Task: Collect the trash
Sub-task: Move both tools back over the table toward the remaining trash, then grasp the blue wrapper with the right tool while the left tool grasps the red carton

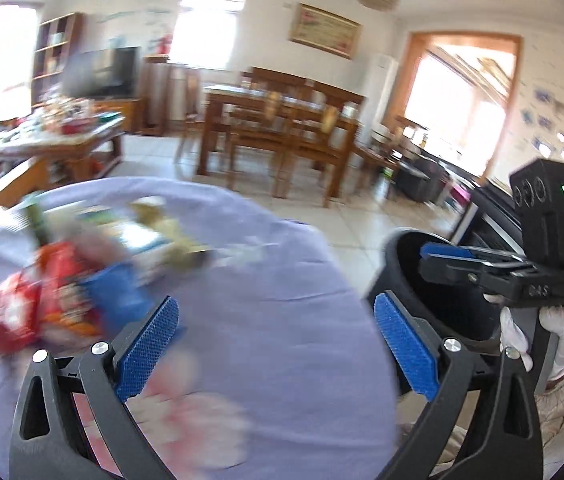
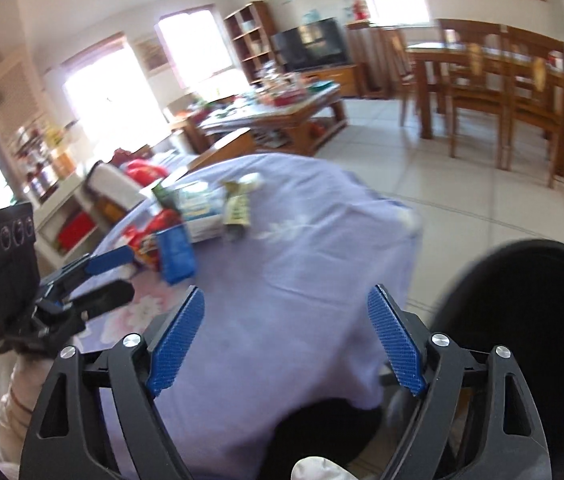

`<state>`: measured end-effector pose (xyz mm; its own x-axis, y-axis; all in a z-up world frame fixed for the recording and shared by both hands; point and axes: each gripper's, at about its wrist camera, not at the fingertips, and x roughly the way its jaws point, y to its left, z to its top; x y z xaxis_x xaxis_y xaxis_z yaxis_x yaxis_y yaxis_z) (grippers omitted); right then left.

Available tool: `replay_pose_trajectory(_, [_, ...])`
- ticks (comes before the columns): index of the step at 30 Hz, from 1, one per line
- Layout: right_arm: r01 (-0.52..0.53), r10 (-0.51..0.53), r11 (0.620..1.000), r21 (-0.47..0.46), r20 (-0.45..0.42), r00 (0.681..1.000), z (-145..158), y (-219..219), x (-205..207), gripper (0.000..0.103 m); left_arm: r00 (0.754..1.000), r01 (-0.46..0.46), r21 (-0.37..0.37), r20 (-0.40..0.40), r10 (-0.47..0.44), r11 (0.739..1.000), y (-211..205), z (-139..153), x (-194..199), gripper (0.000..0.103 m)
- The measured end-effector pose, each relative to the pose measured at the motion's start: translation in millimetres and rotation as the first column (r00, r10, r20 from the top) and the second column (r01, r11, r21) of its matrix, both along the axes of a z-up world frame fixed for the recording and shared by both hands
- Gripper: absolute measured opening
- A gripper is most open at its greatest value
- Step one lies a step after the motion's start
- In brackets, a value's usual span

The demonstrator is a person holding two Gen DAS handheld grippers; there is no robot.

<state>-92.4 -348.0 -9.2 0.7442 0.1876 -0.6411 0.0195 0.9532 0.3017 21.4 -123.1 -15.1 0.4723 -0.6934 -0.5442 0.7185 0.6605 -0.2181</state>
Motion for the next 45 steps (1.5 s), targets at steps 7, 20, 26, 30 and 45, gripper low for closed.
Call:
replay_pose_trajectory(7, [-0.107, 0.107, 0.994, 0.018, -0.026, 0.994, -15, 55, 48, 0.083, 0.991, -0.134, -0.004, -0.011, 0.134, 0.991, 68, -5, 27, 0.098])
replay_pose_trajectory(20, [-0.224, 0.228, 0.973, 0.048, -0.095, 0.969, -52, 117, 118, 0.083, 0.996, -0.058, 0.199, 0.080, 0.043, 0.978, 130, -15, 102, 0.098])
replay_pose_trajectory(26, [-0.249, 0.255, 0.967, 0.057, -0.132, 0.958, -67, 130, 142, 0.083, 0.967, 0.195, 0.363, 0.085, -0.241, 0.911, 120, -28, 119, 0.098])
replay_pose_trajectory(30, [-0.252, 0.259, 0.966, 0.064, -0.145, 0.955, -74, 134, 153, 0.083, 0.932, 0.308, 0.391, 0.060, -0.358, 0.867, 117, -37, 132, 0.098])
replay_pose_trajectory(45, [-0.318, 0.324, 0.946, 0.061, -0.147, 0.935, -75, 153, 174, 0.065, 0.908, 0.394, 0.361, -0.011, -0.419, 0.845, 113, -51, 149, 0.080])
